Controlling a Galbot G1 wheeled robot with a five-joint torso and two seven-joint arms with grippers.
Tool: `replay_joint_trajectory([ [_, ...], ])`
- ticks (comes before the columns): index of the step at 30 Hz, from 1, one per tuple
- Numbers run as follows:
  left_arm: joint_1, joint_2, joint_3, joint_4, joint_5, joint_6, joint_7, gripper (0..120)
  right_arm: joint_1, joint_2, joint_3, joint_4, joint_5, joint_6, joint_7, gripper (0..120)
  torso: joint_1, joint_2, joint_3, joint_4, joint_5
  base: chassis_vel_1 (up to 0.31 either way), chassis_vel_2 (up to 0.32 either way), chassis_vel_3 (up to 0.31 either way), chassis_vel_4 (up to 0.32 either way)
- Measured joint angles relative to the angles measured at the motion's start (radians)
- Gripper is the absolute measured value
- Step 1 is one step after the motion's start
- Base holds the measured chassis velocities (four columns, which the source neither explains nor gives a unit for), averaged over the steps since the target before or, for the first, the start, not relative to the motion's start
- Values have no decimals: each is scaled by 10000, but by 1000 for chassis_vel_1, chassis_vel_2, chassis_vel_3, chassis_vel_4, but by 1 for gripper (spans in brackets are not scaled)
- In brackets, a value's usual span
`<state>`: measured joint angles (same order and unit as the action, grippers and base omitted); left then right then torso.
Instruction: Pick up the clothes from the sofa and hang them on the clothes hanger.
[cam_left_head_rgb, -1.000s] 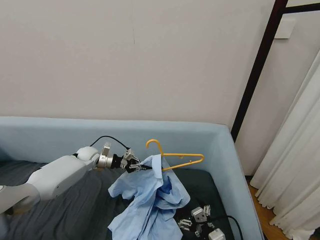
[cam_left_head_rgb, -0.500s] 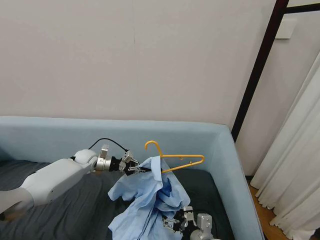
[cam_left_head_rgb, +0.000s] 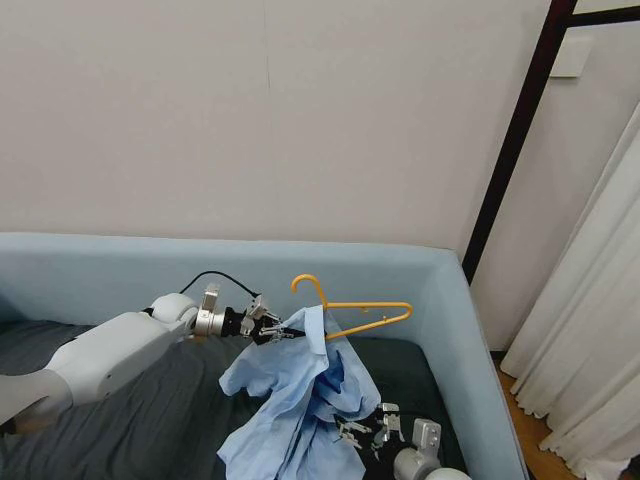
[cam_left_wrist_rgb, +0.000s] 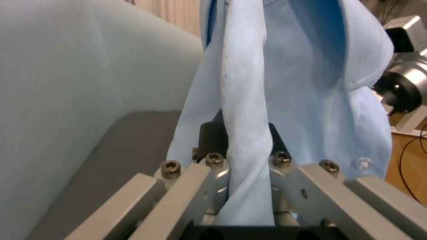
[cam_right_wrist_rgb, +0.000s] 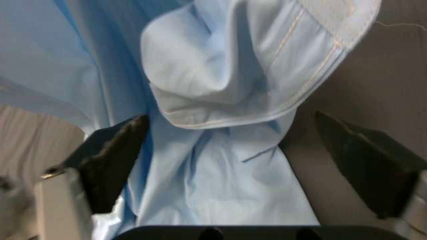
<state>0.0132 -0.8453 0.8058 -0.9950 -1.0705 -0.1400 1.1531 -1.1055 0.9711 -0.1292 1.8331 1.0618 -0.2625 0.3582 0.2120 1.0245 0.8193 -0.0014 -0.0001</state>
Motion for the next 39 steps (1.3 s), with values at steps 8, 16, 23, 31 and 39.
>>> replay_joint_trajectory([
  [8,3,47,-12,-32,34,35,93,1,-84,185,4,-710,-595,189,-789,86,0,0,0,-1,0,0,0,0,0],
  [16,25,87,-21,-127,16,55,88,1,59,299,-7,-1172,-893,543,-1318,94,0,0,0,-1,0,0,0,0,0],
  [23,48,87,-29,-166,-6,62,83,1,136,393,-63,-1340,-885,671,-1363,75,0,0,0,-1,0,0,0,0,0],
  [31,234,-15,-91,-162,8,70,57,1,155,504,-68,-1444,-768,855,-1393,44,0,0,0,0,0,0,0,0,0],
  [39,254,-31,-190,-75,23,72,93,1,177,508,-65,-1449,-624,969,-1372,18,0,0,0,-2,0,0,0,0,0],
])
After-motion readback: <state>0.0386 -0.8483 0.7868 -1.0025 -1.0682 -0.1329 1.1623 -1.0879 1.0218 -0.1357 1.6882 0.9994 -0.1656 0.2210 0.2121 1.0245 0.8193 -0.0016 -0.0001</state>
